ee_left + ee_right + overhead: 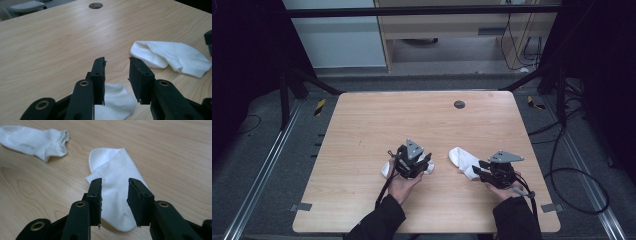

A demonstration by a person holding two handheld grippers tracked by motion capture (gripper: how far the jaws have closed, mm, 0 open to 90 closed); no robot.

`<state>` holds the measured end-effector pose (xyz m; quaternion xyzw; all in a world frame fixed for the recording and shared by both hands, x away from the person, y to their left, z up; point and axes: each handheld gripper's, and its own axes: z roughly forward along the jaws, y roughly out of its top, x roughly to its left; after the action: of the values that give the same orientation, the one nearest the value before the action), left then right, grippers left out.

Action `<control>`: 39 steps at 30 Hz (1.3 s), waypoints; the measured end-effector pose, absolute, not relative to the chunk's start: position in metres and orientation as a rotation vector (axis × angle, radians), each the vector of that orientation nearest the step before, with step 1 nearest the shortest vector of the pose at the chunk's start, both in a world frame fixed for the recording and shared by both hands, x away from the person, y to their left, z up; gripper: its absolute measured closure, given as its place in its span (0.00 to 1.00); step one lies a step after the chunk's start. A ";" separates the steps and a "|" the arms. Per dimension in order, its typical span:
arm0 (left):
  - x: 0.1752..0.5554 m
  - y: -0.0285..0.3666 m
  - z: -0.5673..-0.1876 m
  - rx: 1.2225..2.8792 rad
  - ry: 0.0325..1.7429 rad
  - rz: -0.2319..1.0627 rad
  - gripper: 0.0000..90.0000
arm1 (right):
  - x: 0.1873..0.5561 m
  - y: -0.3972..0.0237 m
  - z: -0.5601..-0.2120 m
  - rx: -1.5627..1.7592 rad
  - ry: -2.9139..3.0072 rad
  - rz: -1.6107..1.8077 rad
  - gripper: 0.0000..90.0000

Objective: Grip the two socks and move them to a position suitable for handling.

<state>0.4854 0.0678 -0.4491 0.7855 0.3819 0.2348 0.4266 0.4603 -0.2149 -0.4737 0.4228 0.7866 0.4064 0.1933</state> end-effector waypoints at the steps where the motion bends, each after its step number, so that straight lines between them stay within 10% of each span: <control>1: 0.486 0.063 -0.451 1.965 0.954 0.575 0.74 | 0.460 -0.214 -0.475 1.178 2.217 1.128 0.72; 32: 0.509 -0.006 -0.490 2.034 0.992 0.483 0.76 | 0.467 -0.203 -0.498 1.192 2.354 1.035 0.83; 39: 0.517 -0.011 -0.500 2.073 1.030 0.455 0.90 | 0.467 -0.203 -0.499 1.198 2.371 1.054 0.92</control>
<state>0.5165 -0.0115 -0.5004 0.8123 0.4036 0.1784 0.3815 0.4672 -0.2031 -0.4986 0.4151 0.8213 0.3650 0.1415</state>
